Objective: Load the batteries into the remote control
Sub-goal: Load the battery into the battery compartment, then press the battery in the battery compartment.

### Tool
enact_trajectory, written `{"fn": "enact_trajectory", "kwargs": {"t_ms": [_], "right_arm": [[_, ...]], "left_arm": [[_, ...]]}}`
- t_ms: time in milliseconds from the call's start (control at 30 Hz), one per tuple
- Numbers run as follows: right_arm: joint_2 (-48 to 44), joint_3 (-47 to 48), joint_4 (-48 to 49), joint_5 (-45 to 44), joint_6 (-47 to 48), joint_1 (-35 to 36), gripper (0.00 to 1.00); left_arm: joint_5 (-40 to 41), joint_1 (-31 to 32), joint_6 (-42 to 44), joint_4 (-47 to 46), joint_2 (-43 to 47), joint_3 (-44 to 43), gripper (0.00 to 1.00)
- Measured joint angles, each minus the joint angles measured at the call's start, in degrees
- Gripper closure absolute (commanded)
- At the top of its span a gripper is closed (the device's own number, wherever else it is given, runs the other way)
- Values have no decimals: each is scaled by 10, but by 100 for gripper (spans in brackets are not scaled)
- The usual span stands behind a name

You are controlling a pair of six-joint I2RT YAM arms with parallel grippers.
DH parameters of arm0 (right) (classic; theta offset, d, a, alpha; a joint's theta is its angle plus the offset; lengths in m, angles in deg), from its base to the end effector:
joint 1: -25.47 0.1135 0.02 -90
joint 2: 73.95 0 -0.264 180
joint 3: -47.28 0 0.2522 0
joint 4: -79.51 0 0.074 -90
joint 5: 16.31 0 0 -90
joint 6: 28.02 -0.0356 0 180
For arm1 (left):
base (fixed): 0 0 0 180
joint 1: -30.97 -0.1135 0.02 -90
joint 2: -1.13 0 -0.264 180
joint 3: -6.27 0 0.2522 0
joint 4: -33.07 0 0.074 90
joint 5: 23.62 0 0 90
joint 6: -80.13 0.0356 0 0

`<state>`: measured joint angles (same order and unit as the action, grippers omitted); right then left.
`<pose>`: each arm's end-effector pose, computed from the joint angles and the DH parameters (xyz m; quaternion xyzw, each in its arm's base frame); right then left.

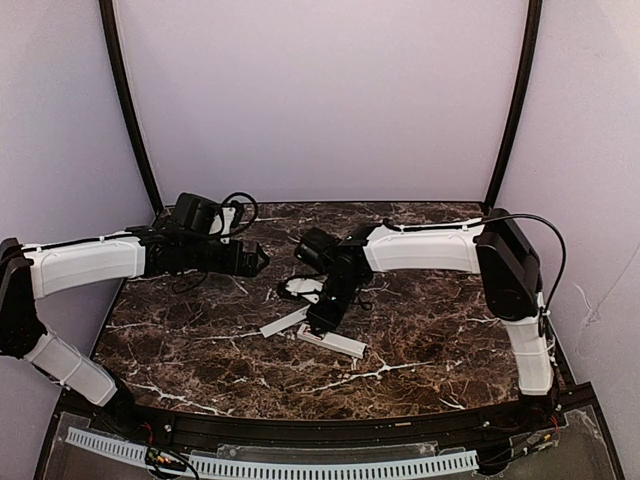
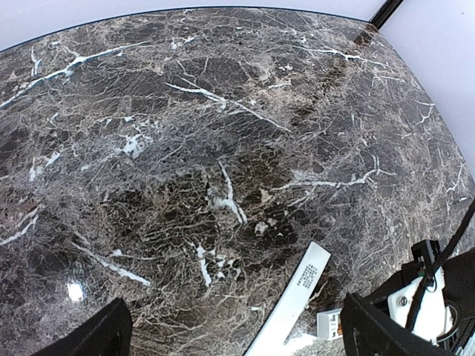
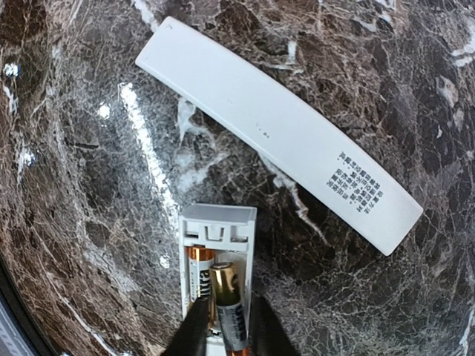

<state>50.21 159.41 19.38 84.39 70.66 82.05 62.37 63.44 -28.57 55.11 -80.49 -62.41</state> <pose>0.2414 0.3778 0.1756 -0.5425 0.8206 0.1468 0.1037 0.2662 -0.1723 0.2554 0.1223 0.8781 -0.2273 0.4030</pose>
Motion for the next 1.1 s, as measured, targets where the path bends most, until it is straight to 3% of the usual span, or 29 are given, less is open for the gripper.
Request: {"fn": "enact_trajectory", "kwargs": {"t_ms": [367,533,667,900,1100], "right_arm": [[-1,1,3,20,-5,-6,66],[-58,-59,41,55,-20,-32,69],[-143,-136,86,96,-47,-59,72],[-229,-251,188,180,-137,-80,85],[-229,-311,247,221,-213,-79,88]], "left_arm": [[-1,-1,-4,0,0,0,2],[-13,-2,-5,-3,0,12,2],[-34,-3,-5,-10,0,31,12],[-137,-4,-10,-49,-3,77,44],[-198,11,-15,-85,-36,84,48]]}}
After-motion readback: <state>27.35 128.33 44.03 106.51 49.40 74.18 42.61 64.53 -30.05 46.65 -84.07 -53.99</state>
